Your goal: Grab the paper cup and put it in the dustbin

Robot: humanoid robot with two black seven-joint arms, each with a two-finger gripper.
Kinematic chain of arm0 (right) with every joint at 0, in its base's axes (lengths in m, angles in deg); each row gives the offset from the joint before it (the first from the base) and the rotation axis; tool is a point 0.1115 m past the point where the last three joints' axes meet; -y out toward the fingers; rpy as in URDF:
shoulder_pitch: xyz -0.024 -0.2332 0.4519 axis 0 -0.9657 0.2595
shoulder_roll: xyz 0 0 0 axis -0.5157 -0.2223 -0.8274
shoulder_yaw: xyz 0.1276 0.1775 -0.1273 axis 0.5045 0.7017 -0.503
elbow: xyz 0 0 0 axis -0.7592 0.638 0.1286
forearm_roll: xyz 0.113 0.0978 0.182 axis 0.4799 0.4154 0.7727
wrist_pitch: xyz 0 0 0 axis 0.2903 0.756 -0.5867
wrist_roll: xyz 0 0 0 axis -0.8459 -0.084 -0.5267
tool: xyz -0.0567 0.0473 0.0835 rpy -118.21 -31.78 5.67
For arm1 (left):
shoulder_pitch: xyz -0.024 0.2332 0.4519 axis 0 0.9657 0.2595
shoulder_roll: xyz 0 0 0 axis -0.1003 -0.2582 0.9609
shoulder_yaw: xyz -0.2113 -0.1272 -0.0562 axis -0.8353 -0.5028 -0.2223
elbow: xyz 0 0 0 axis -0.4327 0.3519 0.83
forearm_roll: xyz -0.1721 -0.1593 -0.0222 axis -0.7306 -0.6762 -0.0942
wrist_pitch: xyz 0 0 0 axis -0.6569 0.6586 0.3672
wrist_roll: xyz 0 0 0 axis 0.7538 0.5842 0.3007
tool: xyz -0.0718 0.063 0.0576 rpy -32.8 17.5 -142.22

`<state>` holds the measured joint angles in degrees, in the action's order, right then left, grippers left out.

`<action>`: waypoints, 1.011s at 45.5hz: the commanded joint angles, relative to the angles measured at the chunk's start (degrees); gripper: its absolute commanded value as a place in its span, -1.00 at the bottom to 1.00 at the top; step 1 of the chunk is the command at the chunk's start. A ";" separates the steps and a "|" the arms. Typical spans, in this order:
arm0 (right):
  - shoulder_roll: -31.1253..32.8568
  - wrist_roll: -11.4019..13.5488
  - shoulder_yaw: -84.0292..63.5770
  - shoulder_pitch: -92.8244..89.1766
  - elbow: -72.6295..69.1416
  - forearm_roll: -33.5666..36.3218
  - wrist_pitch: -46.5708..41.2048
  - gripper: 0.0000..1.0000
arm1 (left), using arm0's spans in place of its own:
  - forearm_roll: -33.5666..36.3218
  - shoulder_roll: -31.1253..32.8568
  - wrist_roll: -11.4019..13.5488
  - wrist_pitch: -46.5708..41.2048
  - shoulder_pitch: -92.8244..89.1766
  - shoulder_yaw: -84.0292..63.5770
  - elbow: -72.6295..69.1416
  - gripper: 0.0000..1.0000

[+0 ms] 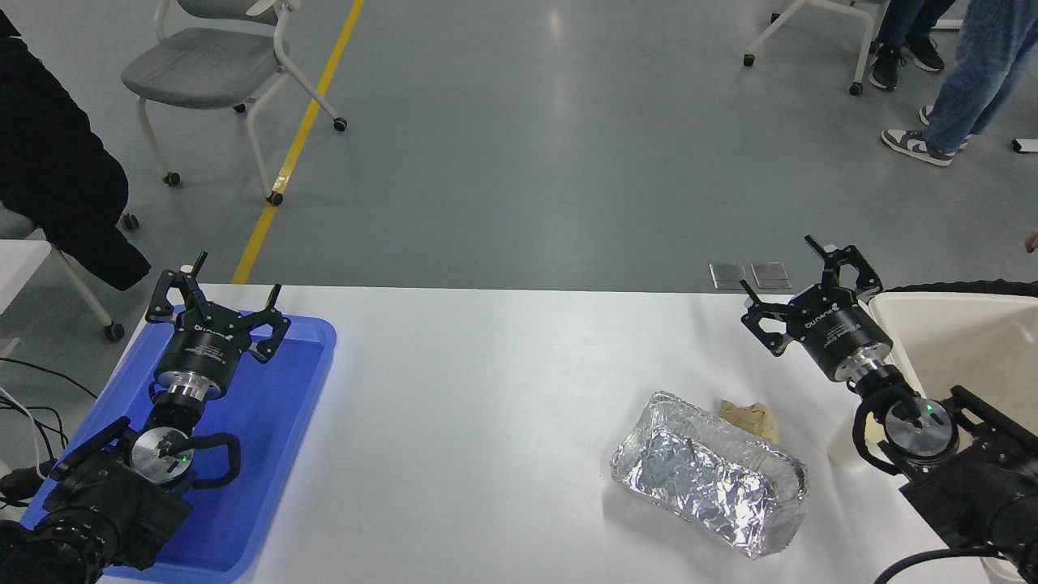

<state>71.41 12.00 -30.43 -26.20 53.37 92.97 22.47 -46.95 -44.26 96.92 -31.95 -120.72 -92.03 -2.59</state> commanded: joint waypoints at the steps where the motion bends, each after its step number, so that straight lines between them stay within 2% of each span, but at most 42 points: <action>1: 0.00 0.01 0.00 0.29 0.00 -0.01 0.00 1.00 | 0.07 0.02 0.06 0.00 0.00 0.00 -0.01 1.00; 11: 0.09 0.01 -0.09 0.56 0.00 -0.97 0.09 1.00 | -0.01 -0.07 0.06 0.00 0.00 0.00 -0.01 1.00; 21: 1.14 0.19 -0.26 3.19 -1.40 -9.84 0.09 1.00 | -0.01 0.02 0.06 0.00 -0.09 0.00 -0.01 1.00; 30: 7.20 0.28 -6.41 7.32 -4.04 -20.22 0.00 1.00 | -0.01 -0.07 0.06 0.00 -0.09 0.00 -0.01 1.00; 46: 17.57 1.16 -31.80 25.24 -9.22 -25.67 0.53 1.00 | -0.01 -0.07 0.06 0.00 -0.09 0.00 -0.01 1.00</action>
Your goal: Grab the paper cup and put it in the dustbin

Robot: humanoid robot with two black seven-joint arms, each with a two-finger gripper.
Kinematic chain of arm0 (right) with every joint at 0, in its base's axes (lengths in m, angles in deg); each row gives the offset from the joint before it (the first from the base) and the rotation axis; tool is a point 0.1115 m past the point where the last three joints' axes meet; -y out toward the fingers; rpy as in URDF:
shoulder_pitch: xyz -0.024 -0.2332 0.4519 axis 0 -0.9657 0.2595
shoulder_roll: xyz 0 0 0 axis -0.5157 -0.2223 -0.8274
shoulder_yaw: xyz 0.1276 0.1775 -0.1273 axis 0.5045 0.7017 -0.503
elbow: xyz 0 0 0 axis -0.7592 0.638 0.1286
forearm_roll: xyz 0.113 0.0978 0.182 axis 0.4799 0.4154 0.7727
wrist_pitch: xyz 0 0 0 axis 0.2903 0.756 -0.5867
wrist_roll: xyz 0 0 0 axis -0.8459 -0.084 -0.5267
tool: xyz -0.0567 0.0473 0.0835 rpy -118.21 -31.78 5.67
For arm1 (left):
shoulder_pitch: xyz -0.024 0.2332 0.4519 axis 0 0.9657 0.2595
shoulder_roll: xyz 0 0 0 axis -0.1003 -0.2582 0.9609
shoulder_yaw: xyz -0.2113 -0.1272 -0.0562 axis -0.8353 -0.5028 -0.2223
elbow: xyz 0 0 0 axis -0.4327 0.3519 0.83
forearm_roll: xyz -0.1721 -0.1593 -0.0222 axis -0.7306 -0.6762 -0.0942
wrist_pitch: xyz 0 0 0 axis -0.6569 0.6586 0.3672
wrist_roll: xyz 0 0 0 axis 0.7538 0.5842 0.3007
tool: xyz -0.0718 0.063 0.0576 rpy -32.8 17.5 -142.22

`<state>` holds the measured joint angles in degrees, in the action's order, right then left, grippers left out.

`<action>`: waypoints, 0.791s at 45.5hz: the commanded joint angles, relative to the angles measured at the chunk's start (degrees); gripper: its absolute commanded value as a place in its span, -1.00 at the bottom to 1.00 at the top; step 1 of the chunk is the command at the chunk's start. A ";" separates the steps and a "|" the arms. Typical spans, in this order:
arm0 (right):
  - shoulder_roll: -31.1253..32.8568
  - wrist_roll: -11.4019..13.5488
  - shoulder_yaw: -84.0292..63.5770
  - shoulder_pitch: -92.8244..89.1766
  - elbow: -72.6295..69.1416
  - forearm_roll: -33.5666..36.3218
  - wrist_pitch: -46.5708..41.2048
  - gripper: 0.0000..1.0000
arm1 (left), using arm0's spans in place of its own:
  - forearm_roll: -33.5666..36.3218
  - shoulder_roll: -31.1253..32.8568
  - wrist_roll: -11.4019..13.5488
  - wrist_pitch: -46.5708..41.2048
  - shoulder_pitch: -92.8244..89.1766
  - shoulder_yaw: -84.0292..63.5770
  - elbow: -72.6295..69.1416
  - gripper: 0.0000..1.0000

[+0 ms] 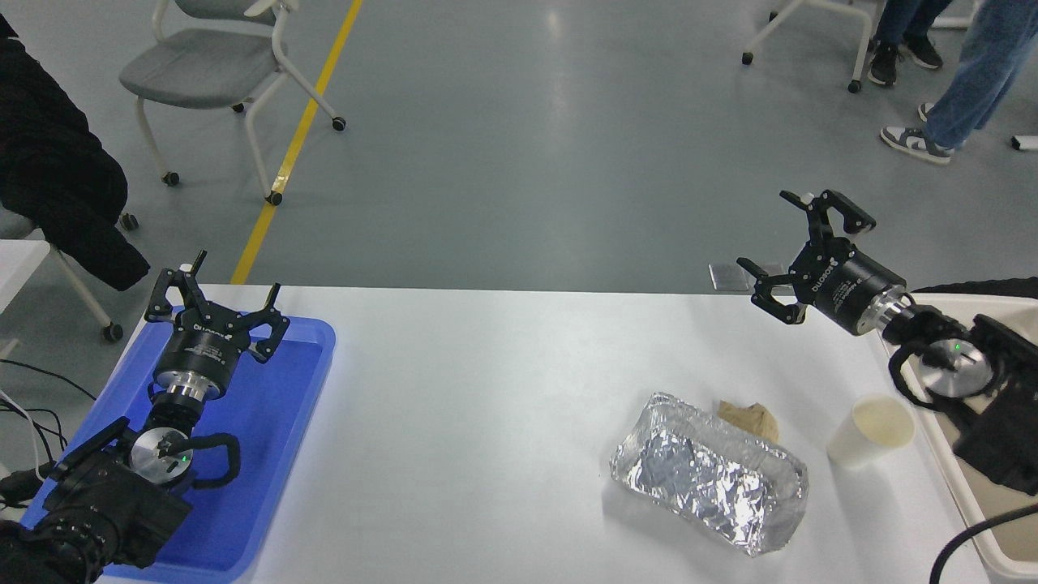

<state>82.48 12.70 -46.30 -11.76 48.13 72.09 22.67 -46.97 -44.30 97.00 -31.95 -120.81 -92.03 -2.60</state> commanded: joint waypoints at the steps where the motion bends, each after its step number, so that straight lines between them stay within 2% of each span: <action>1: 7.29 0.63 -18.03 11.95 -4.69 -5.14 0.42 1.00 | 0.00 0.05 -0.01 0.00 0.01 0.00 0.00 1.00; 13: 13.72 0.99 -51.16 32.06 -16.11 -9.97 0.33 1.00 | 0.09 0.05 -0.01 0.00 0.01 0.00 0.00 1.00; 21: 12.84 0.90 -75.51 49.38 -23.23 -12.43 0.33 1.00 | 0.09 -0.04 -0.01 0.00 0.01 0.00 0.18 1.00; 30: 10.73 1.07 -87.39 61.08 -29.47 -19.90 -0.98 1.00 | 0.00 -0.04 -0.01 0.00 0.01 0.00 0.18 1.00; 36: 10.20 2.65 -93.98 67.49 -36.50 -23.86 -3.01 1.00 | 0.09 -0.04 -0.01 0.00 0.01 0.00 0.18 1.00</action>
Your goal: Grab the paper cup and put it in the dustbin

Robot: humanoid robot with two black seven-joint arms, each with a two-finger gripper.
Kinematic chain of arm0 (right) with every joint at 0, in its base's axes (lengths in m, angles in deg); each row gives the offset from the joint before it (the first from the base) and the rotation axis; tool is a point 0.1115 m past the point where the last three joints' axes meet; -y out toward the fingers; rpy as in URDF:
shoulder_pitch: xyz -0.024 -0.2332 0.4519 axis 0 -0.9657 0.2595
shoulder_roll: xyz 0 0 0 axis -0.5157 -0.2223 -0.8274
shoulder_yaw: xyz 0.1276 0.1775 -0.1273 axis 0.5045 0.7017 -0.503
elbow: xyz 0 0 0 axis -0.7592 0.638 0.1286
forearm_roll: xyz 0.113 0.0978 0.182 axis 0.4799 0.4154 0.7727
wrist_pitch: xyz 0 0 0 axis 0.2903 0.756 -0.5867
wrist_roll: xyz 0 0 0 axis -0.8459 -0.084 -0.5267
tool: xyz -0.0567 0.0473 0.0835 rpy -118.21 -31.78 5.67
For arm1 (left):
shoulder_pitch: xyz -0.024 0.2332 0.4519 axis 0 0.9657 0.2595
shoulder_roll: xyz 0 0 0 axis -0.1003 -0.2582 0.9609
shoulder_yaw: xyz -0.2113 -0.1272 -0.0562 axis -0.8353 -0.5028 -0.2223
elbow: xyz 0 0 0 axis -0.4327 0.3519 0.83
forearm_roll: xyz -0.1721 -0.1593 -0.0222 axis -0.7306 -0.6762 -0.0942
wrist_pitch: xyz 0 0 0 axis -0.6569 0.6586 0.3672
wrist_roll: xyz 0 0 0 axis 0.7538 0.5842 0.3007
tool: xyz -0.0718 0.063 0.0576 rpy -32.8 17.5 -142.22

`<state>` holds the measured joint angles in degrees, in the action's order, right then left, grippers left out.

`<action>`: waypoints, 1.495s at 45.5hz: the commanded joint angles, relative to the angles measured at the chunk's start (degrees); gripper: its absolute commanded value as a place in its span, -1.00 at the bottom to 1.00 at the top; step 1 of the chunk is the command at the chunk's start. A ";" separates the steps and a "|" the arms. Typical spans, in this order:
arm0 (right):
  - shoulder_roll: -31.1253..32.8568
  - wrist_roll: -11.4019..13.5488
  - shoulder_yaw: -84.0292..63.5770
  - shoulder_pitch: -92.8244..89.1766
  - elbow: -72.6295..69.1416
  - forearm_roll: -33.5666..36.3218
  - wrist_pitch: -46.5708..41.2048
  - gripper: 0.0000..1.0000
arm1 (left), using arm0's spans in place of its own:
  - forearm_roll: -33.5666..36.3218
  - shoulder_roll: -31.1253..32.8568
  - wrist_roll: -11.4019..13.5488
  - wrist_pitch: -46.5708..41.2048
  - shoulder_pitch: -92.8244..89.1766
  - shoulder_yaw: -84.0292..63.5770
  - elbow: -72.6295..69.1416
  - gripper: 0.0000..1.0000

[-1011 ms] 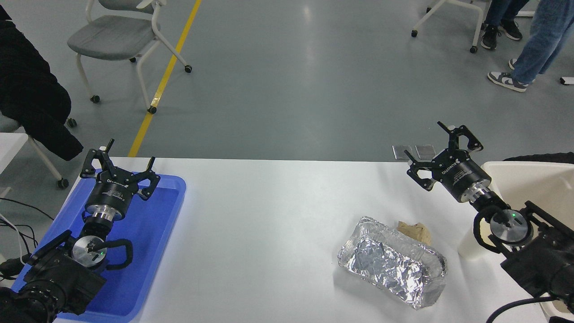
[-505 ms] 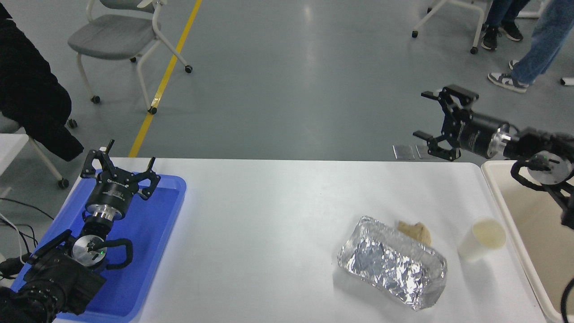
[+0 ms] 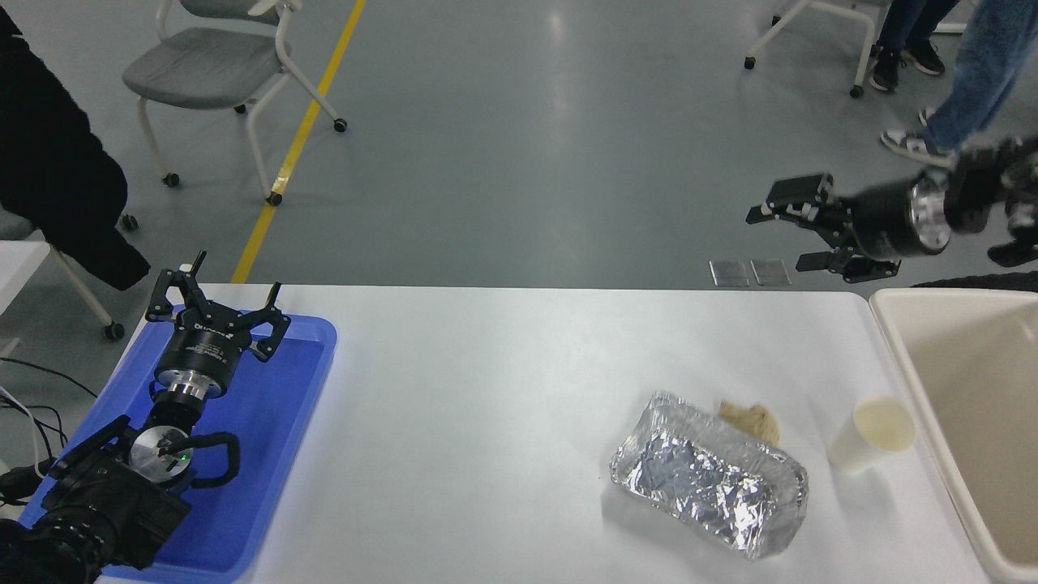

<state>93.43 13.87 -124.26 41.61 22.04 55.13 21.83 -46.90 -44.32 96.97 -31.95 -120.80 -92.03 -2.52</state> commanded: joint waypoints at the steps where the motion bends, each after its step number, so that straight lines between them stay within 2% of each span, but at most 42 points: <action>1: -0.83 2.01 -19.52 16.48 -13.82 -6.99 -2.34 1.00 | -0.07 -0.02 0.01 0.00 -0.01 0.00 -0.08 1.00; 7: -4.96 2.36 -30.18 26.07 -23.24 -6.73 -2.43 1.00 | -0.07 -0.02 0.01 0.00 -0.01 -0.09 -0.09 1.00; 14: -8.04 2.36 -32.56 32.50 -28.44 -3.84 -5.68 1.00 | -0.07 -0.02 0.01 0.00 0.17 -0.18 0.09 1.00; 18: -9.53 2.36 -33.09 36.01 -30.46 -0.85 -8.85 1.00 | -0.16 -0.02 0.01 0.00 0.34 -0.26 0.09 1.00; 24: -13.04 2.36 -34.76 38.22 -32.57 5.56 -8.85 1.00 | -0.16 -0.02 0.10 0.00 0.34 -0.35 0.09 1.00; 29: -14.01 2.45 -34.23 38.83 -33.01 8.12 -8.85 1.00 | -0.16 0.07 0.10 0.00 0.34 -0.35 0.09 1.00; 41: -14.19 2.45 -34.41 39.62 -33.02 8.21 -8.85 1.00 | -0.16 0.25 0.10 0.00 0.34 -0.35 0.09 1.00; 50: -12.18 2.36 -35.29 36.82 -31.61 4.18 -6.48 1.00 | -0.16 0.34 0.10 0.00 0.26 -0.35 0.09 1.00; 60: -2.69 2.01 -34.15 28.65 -27.57 -11.99 -4.63 1.00 | -0.16 0.25 0.10 0.00 0.26 -0.09 0.09 1.00; 68: 4.61 1.83 -27.83 16.26 -18.70 -18.94 -2.17 1.00 | -0.16 0.16 0.10 0.00 0.26 0.00 -0.08 1.00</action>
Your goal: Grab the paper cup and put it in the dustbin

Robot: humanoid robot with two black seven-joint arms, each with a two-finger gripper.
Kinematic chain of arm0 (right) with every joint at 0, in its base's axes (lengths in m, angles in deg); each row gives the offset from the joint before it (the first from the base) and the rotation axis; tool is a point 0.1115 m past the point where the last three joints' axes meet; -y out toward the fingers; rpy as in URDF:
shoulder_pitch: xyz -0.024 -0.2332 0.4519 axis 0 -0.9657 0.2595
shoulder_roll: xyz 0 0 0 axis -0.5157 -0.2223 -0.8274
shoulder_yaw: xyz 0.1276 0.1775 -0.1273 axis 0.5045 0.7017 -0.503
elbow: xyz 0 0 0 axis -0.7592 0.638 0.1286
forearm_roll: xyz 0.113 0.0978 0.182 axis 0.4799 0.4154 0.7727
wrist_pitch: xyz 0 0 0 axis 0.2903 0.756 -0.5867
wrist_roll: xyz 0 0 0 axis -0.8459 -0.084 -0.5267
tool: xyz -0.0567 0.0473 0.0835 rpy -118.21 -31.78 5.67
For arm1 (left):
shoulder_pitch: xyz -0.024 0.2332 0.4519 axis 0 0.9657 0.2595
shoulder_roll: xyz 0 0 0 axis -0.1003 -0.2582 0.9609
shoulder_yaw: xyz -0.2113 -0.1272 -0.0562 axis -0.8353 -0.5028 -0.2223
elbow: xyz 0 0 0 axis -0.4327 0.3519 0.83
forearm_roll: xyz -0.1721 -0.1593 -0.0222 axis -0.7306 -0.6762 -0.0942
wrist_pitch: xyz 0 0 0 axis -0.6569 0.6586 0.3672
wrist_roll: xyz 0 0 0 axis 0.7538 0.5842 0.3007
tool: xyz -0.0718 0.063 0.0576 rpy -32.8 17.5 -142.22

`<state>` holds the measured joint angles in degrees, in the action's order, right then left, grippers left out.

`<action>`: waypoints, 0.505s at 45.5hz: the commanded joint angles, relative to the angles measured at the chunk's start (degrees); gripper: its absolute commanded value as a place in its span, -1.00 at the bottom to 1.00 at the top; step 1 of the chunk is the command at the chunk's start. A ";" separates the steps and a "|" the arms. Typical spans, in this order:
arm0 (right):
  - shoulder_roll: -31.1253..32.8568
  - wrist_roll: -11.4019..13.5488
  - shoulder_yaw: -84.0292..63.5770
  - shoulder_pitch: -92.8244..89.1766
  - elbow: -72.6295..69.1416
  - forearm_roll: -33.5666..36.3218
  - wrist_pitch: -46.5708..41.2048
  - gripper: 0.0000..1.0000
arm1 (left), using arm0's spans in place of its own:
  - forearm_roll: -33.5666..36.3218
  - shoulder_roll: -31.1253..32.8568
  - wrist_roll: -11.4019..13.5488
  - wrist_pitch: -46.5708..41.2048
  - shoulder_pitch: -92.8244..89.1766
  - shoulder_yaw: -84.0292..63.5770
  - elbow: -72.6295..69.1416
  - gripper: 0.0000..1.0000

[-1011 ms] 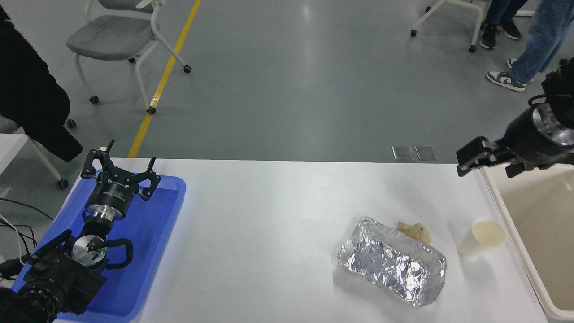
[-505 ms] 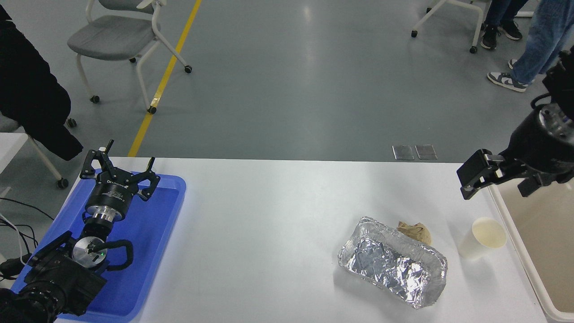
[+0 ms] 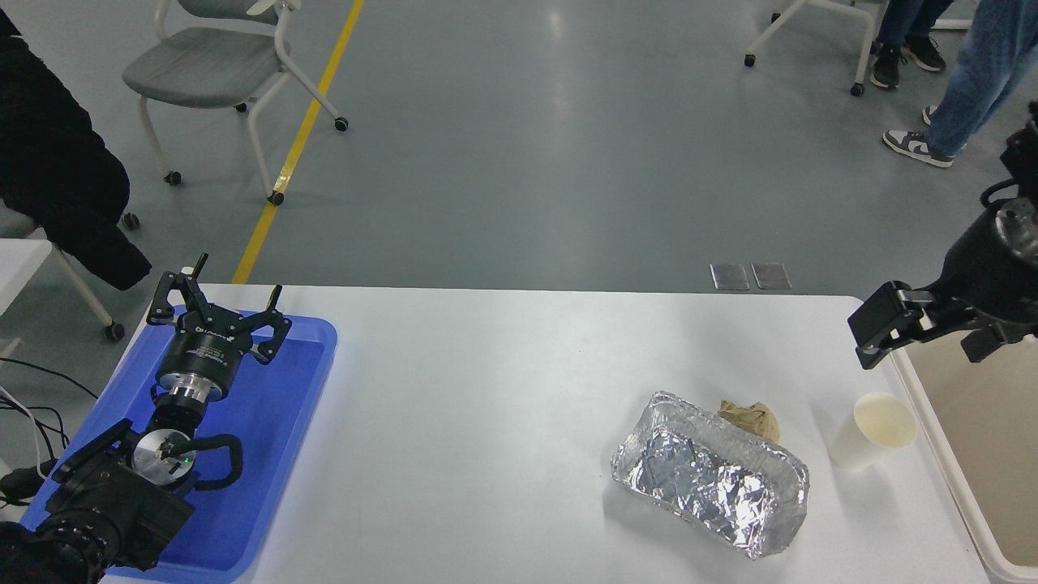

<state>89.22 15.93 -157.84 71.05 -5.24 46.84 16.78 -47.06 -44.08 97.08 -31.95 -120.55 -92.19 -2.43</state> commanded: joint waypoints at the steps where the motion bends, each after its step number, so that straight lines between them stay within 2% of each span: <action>1: 9.43 -0.23 7.51 -15.20 9.73 -11.35 3.23 1.00 | 0.00 -0.08 0.00 0.00 0.01 0.16 0.00 1.00; 8: 13.04 -0.23 22.43 -32.22 17.99 -17.15 5.69 1.00 | 0.09 -0.17 -0.09 0.00 0.01 0.16 0.00 1.00; 14: 13.39 -0.23 31.15 -42.97 22.57 -20.32 8.41 1.00 | 0.09 -0.17 0.00 0.00 0.01 0.16 0.00 1.00; 23: 12.51 -0.32 37.40 -52.21 28.19 -21.20 12.55 1.00 | 0.09 -0.17 0.00 0.00 0.01 0.16 0.00 1.00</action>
<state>100.81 15.71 -131.02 33.29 15.06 29.18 24.85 -46.98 -44.22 97.07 -31.95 -120.54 -92.04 -2.47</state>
